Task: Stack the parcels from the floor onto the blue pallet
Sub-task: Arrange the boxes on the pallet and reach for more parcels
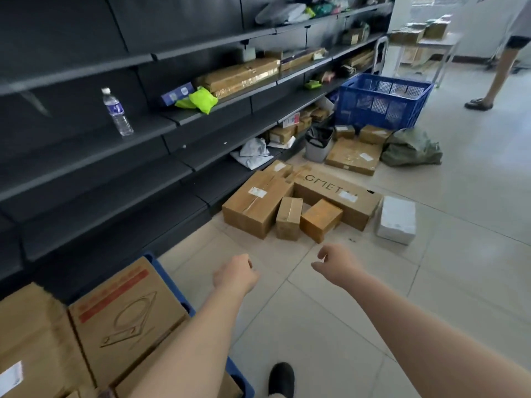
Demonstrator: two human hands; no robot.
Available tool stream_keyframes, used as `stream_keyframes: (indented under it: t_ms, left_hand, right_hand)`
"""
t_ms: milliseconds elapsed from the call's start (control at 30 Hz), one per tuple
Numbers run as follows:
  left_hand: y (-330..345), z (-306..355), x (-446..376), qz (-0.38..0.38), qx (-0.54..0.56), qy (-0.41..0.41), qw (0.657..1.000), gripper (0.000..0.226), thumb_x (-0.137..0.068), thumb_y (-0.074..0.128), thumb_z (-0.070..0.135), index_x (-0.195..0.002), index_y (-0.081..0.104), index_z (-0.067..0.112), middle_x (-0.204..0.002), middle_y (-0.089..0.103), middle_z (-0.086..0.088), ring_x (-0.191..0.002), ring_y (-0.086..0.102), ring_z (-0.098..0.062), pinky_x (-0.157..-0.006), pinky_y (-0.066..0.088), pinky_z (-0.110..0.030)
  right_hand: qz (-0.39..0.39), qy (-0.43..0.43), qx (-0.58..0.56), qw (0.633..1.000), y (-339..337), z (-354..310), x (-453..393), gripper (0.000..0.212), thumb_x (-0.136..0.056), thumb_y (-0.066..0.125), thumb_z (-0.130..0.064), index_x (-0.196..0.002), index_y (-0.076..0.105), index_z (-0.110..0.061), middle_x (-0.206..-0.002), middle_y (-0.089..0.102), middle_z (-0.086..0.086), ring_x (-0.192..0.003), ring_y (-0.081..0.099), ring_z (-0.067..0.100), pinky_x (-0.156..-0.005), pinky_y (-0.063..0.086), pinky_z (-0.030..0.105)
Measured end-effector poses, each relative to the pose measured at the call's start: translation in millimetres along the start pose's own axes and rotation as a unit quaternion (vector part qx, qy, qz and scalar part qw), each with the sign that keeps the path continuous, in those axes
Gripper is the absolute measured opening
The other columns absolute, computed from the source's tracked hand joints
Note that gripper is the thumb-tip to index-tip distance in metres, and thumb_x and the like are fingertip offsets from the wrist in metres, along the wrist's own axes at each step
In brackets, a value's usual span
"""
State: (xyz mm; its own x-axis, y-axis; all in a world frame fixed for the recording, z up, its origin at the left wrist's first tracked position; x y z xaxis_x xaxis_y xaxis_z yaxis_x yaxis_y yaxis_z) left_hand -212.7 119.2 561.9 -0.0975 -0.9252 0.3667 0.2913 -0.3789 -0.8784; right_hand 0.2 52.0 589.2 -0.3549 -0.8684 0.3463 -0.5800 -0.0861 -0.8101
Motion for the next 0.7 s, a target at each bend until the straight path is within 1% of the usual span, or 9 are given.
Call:
stream_keyframes:
  t_ms: [67, 167, 300, 400, 500, 600, 700]
  left_hand:
    - [0.3, 21.6, -34.8, -0.008, 0.004, 0.003, 1.0, 0.02, -0.09, 0.05, 0.035, -0.104, 0.055, 0.021, -0.111, 0.062, -0.003, -0.103, 0.058, -0.025, -0.094, 0.047, -0.039]
    - [-4.6, 52.9, -95.7, -0.008, 0.015, 0.007, 1.0, 0.019, -0.089, 0.049, 0.034, -0.101, 0.054, 0.021, -0.107, 0.061, -0.001, -0.1, 0.058, -0.024, -0.091, 0.048, -0.037]
    - [-12.5, 93.6, -184.3, -0.014, 0.054, 0.01, 0.998, 0.013, -0.09, 0.05, 0.036, -0.095, 0.05, 0.023, -0.096, 0.056, 0.002, -0.092, 0.057, -0.02, -0.089, 0.049, -0.038]
    - [-19.2, 125.2, -244.2, -0.021, 0.063, 0.01, 0.998, 0.013, -0.089, 0.052, 0.035, -0.093, 0.05, 0.024, -0.094, 0.054, 0.003, -0.093, 0.057, -0.02, -0.088, 0.05, -0.038]
    - [-25.5, 157.1, -300.0, -0.023, 0.058, 0.001, 0.998, 0.011, -0.088, 0.052, 0.033, -0.091, 0.049, 0.023, -0.092, 0.054, 0.003, -0.089, 0.057, -0.02, -0.08, 0.05, -0.032]
    - [-22.1, 187.5, -345.8, -0.045, 0.044, -0.011, 0.998, 0.011, -0.088, 0.052, 0.032, -0.093, 0.051, 0.023, -0.094, 0.056, 0.002, -0.087, 0.056, -0.019, -0.073, 0.047, -0.029]
    - [-17.0, 215.8, -396.1, -0.056, 0.045, -0.027, 0.997, 0.015, -0.089, 0.051, 0.033, -0.097, 0.054, 0.02, -0.104, 0.062, -0.001, -0.089, 0.056, -0.02, -0.074, 0.047, -0.029]
  right_hand:
    - [-0.006, 0.003, 0.0, 1.0, -10.4, 5.2, -34.5, 0.04, -0.089, 0.06, -0.034, -0.123, 0.057, -0.014, -0.12, 0.061, 0.005, -0.107, 0.059, 0.021, -0.084, 0.049, 0.028]
    - [-0.012, 0.004, 0.026, 1.0, -29.0, 6.0, -94.8, 0.039, -0.089, 0.059, -0.036, -0.121, 0.058, -0.014, -0.116, 0.062, 0.004, -0.105, 0.059, 0.021, -0.078, 0.047, 0.026]
    - [-0.014, 0.017, 0.041, 0.999, -57.2, 0.4, -184.0, 0.037, -0.088, 0.06, -0.036, -0.118, 0.06, -0.014, -0.112, 0.063, 0.003, -0.102, 0.06, 0.02, -0.081, 0.051, 0.027]
    - [-0.016, 0.035, 0.035, 0.999, -78.3, -1.1, -248.6, 0.035, -0.086, 0.06, -0.036, -0.115, 0.06, -0.016, -0.103, 0.062, 0.001, -0.096, 0.06, 0.018, -0.08, 0.052, 0.028]
    - [-0.02, 0.041, 0.025, 0.999, -97.0, 3.2, -313.2, 0.032, -0.085, 0.06, -0.036, -0.112, 0.06, -0.018, -0.094, 0.059, -0.002, -0.093, 0.06, 0.018, -0.082, 0.054, 0.031]
    - [-0.039, 0.047, 0.029, 0.998, -107.0, 15.2, -370.9, 0.03, -0.084, 0.062, -0.038, -0.109, 0.06, -0.02, -0.086, 0.056, -0.005, -0.088, 0.06, 0.016, -0.078, 0.055, 0.029]
    - [-0.054, 0.043, 0.03, 0.997, -113.3, 26.2, -438.6, 0.032, -0.085, 0.061, -0.038, -0.112, 0.059, -0.021, -0.079, 0.052, -0.008, -0.084, 0.059, 0.014, -0.072, 0.052, 0.025]
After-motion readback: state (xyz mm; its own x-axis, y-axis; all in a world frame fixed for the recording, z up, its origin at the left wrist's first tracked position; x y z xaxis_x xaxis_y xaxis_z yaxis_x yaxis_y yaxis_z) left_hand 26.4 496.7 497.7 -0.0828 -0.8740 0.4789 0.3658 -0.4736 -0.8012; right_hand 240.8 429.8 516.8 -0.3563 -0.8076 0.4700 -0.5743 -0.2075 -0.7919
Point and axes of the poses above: each hand's wrist, its own x-axis away from the middle knuckle, its own y-axis out of the palm, z = x × y, the point moved 5 cm from there along -x, towards the middle knuckle
